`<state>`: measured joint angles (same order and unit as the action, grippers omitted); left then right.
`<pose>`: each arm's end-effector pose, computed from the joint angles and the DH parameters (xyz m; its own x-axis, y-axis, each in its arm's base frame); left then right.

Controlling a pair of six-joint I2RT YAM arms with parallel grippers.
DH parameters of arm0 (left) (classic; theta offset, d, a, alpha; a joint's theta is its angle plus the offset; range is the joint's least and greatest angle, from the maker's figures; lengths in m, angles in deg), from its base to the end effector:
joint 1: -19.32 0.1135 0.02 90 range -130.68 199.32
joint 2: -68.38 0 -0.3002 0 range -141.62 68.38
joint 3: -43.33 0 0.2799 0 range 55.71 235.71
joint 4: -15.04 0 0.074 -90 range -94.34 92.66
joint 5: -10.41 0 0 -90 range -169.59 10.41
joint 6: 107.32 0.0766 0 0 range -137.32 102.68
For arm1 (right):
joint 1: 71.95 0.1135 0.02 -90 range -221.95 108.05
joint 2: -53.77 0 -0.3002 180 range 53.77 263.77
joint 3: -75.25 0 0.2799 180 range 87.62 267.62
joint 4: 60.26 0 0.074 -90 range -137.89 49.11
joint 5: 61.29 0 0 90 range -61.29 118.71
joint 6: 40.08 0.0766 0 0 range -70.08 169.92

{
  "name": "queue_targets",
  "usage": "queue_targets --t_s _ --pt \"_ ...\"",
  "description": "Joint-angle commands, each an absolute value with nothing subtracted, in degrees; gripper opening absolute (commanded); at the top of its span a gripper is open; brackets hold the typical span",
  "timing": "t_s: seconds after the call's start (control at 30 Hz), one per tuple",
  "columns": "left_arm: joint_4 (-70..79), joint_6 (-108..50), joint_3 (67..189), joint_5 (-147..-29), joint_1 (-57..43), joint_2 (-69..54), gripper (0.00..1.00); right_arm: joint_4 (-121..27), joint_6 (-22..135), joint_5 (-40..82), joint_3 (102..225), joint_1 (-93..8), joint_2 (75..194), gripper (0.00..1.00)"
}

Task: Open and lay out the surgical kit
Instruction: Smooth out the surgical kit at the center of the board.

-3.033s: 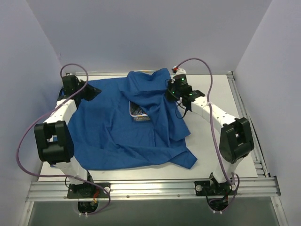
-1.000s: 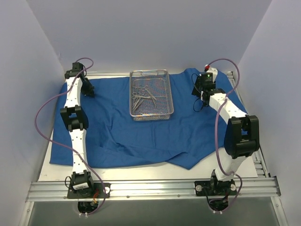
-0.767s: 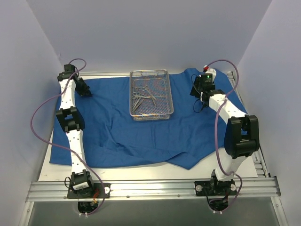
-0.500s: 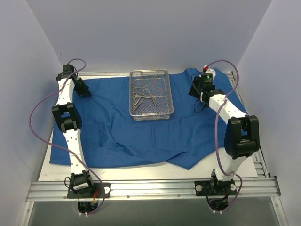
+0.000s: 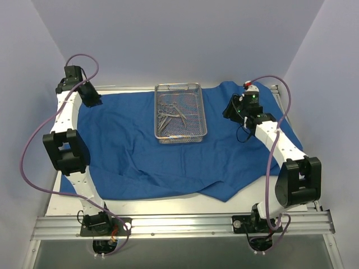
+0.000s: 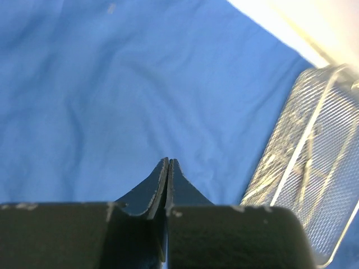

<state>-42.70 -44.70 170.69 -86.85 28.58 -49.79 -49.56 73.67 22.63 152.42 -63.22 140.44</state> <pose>0.5319 0.0769 0.3104 -0.6215 -0.5635 -0.5442 -0.4086 0.8259 -0.3885 0.4135 0.0717 0.3151 -0.4127 0.3418 -0.8443 -0.0906 0.9069 0.4115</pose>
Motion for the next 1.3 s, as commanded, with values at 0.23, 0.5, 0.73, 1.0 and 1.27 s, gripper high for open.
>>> queue_targets --t_s 0.23,0.5,0.73,1.0,1.27 --pt "-50.0 -41.4 159.4 -80.9 29.1 -47.5 0.02 -25.8 83.0 13.1 166.5 -63.0 138.7 0.37" --pt "-49.6 -43.4 150.6 -71.3 28.0 -47.4 0.02 -15.3 80.2 11.8 169.3 -63.4 136.9 0.36" --pt "-49.5 -43.3 149.2 -69.3 28.1 -54.7 0.02 -11.8 77.5 11.1 172.1 -65.7 138.3 0.36" --pt "-56.6 -38.3 169.5 -67.5 29.5 -70.2 0.02 -12.5 77.0 12.5 168.9 -67.8 139.5 0.36" --pt "-72.4 -35.0 203.2 -73.9 32.9 -88.6 0.02 -13.4 77.5 13.2 169.6 -68.3 142.6 0.36"
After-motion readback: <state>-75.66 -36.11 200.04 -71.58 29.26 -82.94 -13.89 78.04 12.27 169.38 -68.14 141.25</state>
